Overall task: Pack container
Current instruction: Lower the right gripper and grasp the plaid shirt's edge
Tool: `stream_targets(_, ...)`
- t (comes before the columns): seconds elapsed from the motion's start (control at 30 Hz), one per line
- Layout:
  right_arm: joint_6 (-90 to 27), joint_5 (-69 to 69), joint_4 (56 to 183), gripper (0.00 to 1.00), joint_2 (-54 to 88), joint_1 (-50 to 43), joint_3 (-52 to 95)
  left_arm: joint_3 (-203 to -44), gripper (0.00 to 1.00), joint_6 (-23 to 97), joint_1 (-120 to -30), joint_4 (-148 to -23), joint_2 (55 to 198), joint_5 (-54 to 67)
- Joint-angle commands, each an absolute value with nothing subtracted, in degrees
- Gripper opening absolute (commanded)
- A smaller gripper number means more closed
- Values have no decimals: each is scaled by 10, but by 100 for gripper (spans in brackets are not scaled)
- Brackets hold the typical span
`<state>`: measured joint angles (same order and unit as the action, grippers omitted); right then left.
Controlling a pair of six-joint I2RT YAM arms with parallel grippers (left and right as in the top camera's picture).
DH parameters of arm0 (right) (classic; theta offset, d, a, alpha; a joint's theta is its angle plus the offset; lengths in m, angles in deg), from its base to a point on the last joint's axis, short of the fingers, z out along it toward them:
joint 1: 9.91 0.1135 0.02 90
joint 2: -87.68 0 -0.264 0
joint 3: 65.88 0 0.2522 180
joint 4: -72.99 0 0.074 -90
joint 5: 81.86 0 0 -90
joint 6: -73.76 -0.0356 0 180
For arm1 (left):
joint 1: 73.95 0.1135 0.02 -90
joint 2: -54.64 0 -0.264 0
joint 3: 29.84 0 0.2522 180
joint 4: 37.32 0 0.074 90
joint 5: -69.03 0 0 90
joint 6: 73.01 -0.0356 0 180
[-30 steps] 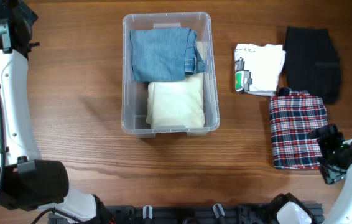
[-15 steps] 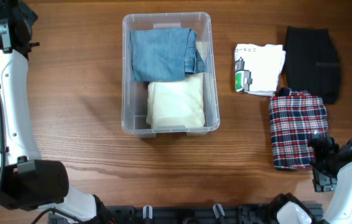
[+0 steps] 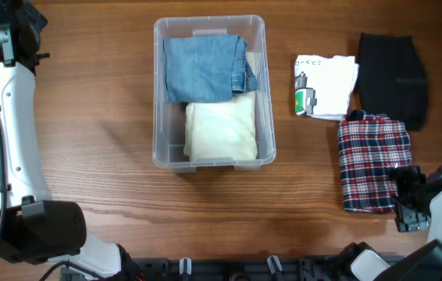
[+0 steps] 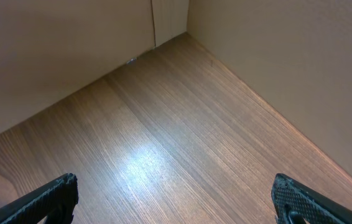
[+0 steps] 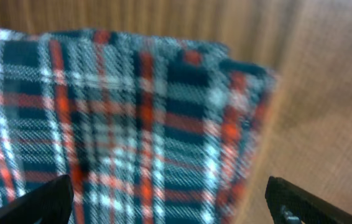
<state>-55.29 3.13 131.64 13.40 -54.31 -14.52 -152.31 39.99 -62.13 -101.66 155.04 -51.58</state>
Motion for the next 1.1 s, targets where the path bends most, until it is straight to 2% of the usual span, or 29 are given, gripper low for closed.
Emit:
stream_targets(0.0,-507,9,1297,100,99,-544,-151,-1523,100,393,-618,-1015,1553,-525)
stream_targets(0.43,-535,4,1300,100,82,-544,-156,-1523,100,393,-618,-1015,1553,-525)
stream_targets(0.9,-554,-26,1172,100,82,-502,-247,-1523,100,393,-618,-1015,1553,-525)
stream_targets(1.07,-587,-51,1164,99,82,-479,-253,-1523,100,393,-618,-1015,1553,-525)
